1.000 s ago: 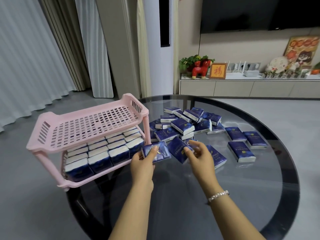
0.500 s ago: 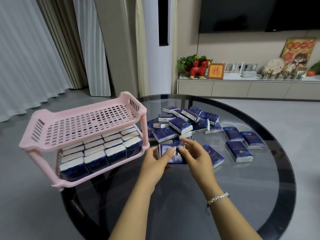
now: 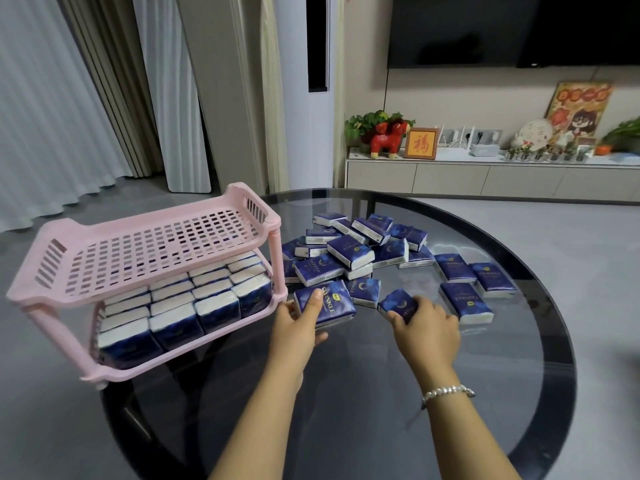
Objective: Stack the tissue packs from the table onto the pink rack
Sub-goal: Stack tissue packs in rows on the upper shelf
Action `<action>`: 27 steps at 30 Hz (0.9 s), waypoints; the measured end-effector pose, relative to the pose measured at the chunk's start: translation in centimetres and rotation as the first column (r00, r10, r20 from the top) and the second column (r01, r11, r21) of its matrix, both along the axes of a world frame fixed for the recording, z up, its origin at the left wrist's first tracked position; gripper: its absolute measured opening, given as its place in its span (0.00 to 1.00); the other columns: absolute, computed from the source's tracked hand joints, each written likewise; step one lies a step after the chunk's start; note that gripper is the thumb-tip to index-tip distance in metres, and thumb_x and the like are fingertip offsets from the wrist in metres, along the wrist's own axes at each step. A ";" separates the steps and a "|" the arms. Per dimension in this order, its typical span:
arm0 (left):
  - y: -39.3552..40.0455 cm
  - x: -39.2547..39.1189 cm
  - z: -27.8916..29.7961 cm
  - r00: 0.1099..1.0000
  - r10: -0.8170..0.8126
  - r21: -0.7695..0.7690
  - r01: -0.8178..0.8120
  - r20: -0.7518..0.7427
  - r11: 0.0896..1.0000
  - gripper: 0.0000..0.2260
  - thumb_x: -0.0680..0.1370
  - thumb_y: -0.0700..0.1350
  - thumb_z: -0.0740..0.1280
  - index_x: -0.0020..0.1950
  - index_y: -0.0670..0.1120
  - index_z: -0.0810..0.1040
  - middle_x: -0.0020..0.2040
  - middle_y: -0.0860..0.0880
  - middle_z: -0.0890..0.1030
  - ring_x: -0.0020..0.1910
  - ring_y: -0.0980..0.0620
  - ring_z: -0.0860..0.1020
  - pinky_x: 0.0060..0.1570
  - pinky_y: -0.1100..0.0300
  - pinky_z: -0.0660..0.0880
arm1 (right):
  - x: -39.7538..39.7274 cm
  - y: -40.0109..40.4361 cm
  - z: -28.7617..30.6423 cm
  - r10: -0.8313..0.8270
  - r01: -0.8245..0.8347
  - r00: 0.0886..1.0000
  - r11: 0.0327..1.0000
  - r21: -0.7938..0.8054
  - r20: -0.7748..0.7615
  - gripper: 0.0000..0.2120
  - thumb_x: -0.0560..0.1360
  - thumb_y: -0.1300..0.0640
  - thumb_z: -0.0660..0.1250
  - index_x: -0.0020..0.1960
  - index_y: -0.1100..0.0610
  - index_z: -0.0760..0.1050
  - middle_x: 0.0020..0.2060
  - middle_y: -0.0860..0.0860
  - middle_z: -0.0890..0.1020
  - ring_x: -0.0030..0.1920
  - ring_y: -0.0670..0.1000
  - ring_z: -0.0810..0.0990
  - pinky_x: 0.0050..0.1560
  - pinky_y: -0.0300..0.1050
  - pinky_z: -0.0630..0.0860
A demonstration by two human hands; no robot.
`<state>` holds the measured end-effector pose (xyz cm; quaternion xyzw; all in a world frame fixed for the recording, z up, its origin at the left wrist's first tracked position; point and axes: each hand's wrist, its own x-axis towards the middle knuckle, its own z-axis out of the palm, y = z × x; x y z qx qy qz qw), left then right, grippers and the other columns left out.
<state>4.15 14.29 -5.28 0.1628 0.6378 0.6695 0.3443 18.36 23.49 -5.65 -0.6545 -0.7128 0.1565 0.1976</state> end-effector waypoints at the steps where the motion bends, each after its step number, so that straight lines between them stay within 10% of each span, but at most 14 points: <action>1: 0.0 0.0 0.0 1.000 0.010 0.001 -0.010 -0.001 1.000 0.24 0.74 0.55 0.69 0.66 0.45 0.71 0.63 0.47 0.74 0.55 0.50 0.78 0.39 0.60 0.80 | 0.0 0.0 0.0 0.026 -0.025 0.996 1.000 0.009 -0.081 0.22 0.73 0.46 0.68 0.63 0.55 0.69 0.59 0.54 0.77 0.60 0.60 0.71 0.56 0.50 0.69; 6: -0.1 -0.1 0.1 0.992 0.110 0.037 -0.112 0.055 0.993 0.22 0.74 0.47 0.71 0.65 0.41 0.69 0.61 0.43 0.74 0.53 0.52 0.77 0.42 0.58 0.79 | -0.7 -0.7 -0.1 0.149 -0.141 0.825 0.988 0.057 -0.546 0.17 0.71 0.56 0.71 0.56 0.51 0.69 0.48 0.52 0.77 0.45 0.51 0.77 0.40 0.44 0.72; 11: -0.3 0.5 0.7 0.995 0.091 0.081 -0.088 -0.034 0.993 0.19 0.78 0.46 0.67 0.66 0.50 0.65 0.61 0.53 0.66 0.57 0.51 0.73 0.42 0.59 0.77 | -1.7 -1.6 0.4 -0.050 -0.306 0.342 0.938 -0.162 -0.938 0.13 0.77 0.56 0.65 0.61 0.52 0.74 0.50 0.47 0.80 0.49 0.47 0.80 0.53 0.46 0.76; 14: -0.1 1.0 0.7 0.989 -0.007 0.064 0.016 -0.148 0.998 0.11 0.80 0.47 0.63 0.62 0.53 0.70 0.63 0.51 0.71 0.56 0.52 0.75 0.40 0.59 0.78 | -2.2 -2.1 0.9 -0.114 -0.404 0.200 0.895 -0.187 -0.973 0.09 0.78 0.60 0.62 0.46 0.58 0.80 0.40 0.51 0.84 0.41 0.49 0.79 0.46 0.45 0.74; 20: 0.2 1.7 0.9 0.990 0.061 0.089 -0.050 -0.125 0.995 0.05 0.73 0.59 0.62 0.47 0.63 0.75 0.56 0.50 0.79 0.56 0.47 0.78 0.59 0.41 0.74 | -2.9 -2.6 0.7 -0.089 -0.400 0.290 0.893 -0.205 -0.953 0.07 0.77 0.58 0.64 0.41 0.58 0.74 0.37 0.52 0.79 0.38 0.49 0.76 0.37 0.41 0.73; 27: -0.4 1.9 1.8 0.990 0.127 0.219 -0.137 0.059 0.966 0.03 0.78 0.48 0.66 0.49 0.55 0.75 0.63 0.48 0.77 0.61 0.50 0.76 0.63 0.52 0.71 | -4.4 -3.9 0.0 -0.032 -0.581 0.319 0.783 -0.222 -0.947 0.12 0.78 0.52 0.62 0.49 0.62 0.74 0.45 0.56 0.83 0.40 0.49 0.82 0.49 0.49 0.80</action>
